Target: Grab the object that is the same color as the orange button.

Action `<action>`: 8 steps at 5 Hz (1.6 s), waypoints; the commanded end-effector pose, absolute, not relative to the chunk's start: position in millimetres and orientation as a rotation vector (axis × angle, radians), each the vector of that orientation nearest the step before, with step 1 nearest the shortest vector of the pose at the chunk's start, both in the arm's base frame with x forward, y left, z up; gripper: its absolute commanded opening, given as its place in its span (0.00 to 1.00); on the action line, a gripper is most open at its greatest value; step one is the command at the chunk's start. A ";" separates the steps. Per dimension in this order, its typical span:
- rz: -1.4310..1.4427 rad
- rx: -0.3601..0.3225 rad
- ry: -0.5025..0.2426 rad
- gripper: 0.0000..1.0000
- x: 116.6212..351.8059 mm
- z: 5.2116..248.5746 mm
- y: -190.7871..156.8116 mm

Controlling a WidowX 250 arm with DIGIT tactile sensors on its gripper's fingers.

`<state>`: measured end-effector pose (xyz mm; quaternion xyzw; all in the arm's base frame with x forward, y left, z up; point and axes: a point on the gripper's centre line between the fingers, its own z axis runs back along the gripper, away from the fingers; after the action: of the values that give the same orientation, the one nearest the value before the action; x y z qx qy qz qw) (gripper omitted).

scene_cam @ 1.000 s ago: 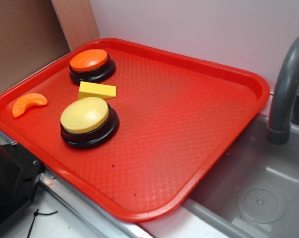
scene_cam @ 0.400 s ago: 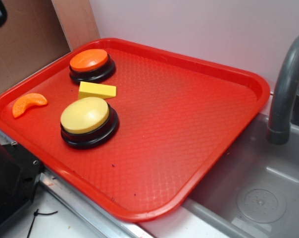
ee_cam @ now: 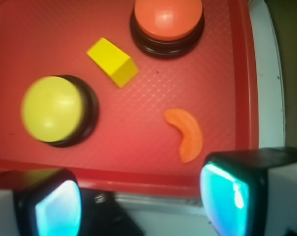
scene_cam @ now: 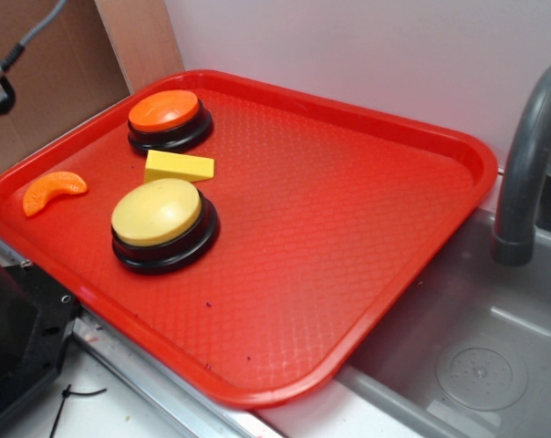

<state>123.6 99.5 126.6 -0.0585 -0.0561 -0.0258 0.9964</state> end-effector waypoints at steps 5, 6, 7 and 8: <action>-0.069 0.071 -0.069 1.00 135.9 18.5 141.4; -0.007 0.093 -0.019 0.15 134.4 17.1 147.2; 0.008 0.083 -0.025 0.00 134.4 13.5 149.4; 0.031 0.079 -0.025 0.00 134.0 11.1 151.8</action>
<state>133.0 145.3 13.8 0.0308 -0.0116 0.0093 0.9994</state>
